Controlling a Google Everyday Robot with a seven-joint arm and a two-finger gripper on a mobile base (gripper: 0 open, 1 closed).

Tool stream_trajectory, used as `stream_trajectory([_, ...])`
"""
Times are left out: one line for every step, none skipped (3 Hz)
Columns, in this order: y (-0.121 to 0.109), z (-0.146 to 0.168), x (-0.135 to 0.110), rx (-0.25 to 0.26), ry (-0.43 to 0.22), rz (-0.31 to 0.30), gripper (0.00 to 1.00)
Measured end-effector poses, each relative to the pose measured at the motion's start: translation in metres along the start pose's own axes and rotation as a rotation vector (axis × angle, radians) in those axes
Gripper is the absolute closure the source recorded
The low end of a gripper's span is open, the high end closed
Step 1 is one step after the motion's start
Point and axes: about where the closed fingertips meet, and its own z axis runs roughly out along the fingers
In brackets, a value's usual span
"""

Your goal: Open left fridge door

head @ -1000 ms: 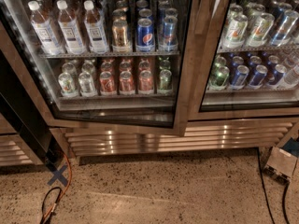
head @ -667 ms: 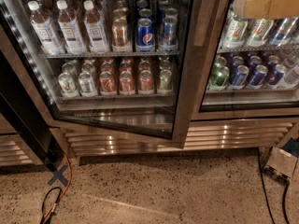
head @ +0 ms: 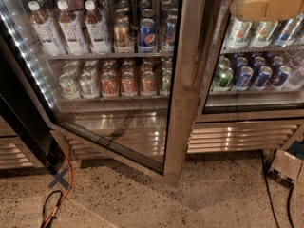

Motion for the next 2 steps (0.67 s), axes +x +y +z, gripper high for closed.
stream_trajectory([0.001, 0.005, 0.003, -0.018, -0.002, 0.008, 0.00])
stream_trajectory([0.003, 0.025, 0.016, -0.047, 0.015, 0.042, 0.00])
